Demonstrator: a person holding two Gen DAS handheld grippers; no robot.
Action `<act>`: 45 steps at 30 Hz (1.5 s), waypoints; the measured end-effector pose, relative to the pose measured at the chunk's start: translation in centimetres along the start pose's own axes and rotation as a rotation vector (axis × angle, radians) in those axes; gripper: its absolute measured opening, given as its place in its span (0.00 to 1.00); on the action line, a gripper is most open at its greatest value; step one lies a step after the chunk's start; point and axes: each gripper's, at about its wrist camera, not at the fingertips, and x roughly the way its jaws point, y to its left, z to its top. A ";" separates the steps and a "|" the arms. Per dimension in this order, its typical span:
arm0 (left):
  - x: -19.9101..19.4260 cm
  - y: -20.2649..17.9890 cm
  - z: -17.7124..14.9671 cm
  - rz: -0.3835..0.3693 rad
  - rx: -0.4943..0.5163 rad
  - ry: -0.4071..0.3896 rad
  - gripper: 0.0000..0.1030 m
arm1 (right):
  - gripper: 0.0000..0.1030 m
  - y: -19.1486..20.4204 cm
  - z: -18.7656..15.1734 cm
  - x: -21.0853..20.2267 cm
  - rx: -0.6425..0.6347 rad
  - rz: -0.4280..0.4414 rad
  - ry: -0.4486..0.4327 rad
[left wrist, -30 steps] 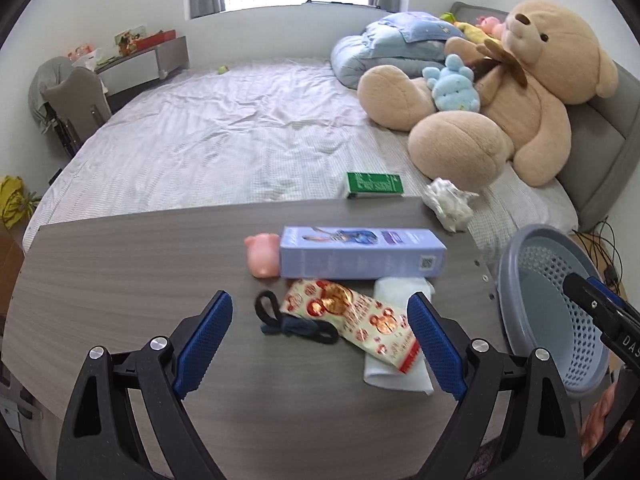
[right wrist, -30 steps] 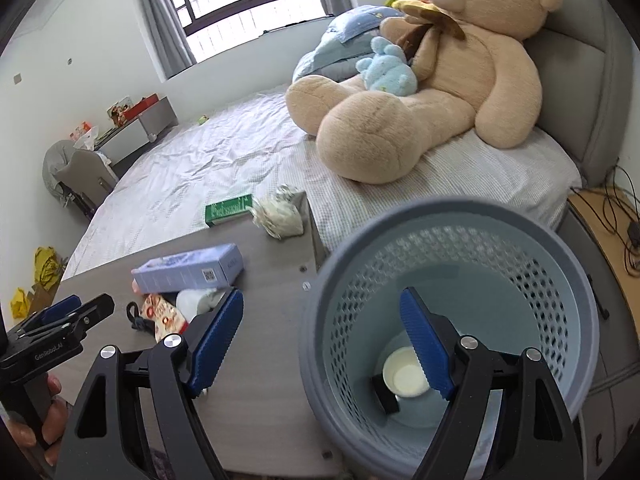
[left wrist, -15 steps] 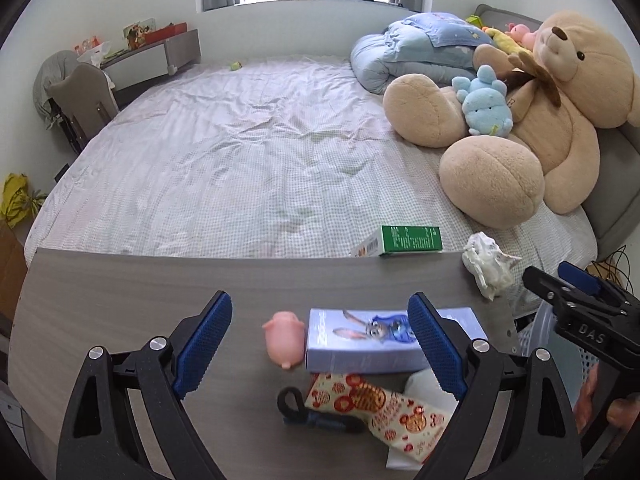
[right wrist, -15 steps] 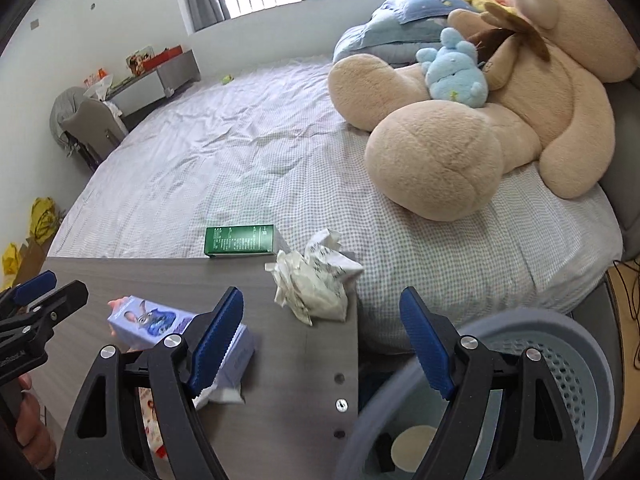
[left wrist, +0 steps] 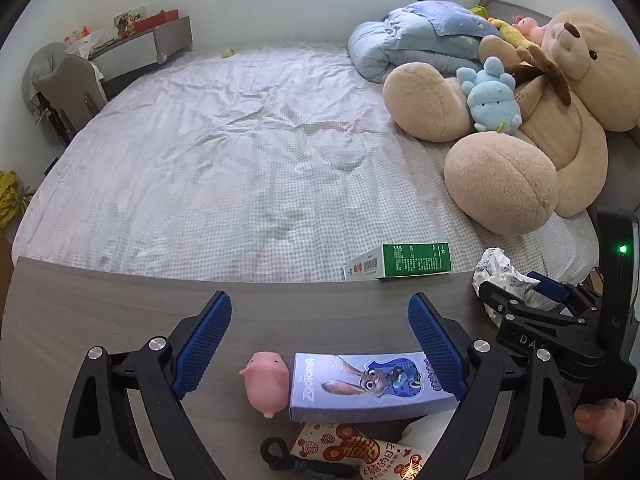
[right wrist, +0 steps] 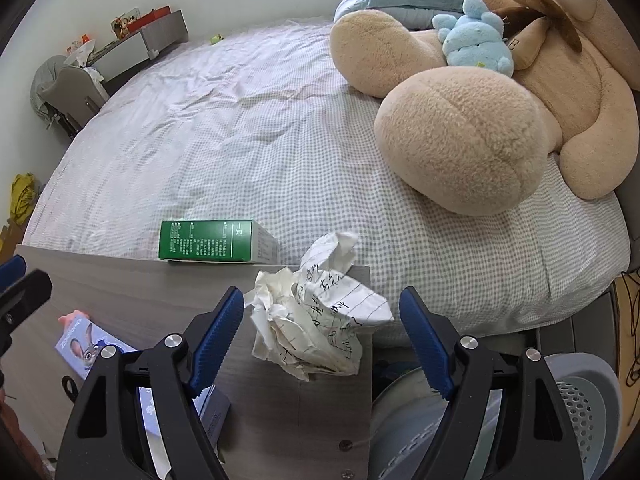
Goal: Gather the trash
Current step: 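Grasp the crumpled white paper with the right gripper while the left grasps the green medicine box, then carry the crumpled paper and green box over the basket with both grippers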
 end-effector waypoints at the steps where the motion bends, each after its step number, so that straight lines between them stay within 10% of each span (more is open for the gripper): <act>1: 0.2 -0.3 0.2 -0.004 0.003 0.003 0.86 | 0.70 0.0 -0.1 0.1 -0.002 0.002 0.000; 7: 1.5 -2.1 0.9 -0.022 0.025 0.021 0.86 | 0.46 -0.4 -0.5 -0.3 0.015 0.038 -0.019; 45: 13.5 -9.3 3.7 -0.013 0.032 0.280 0.81 | 0.45 -9.2 -4.7 -7.4 0.280 0.131 -0.147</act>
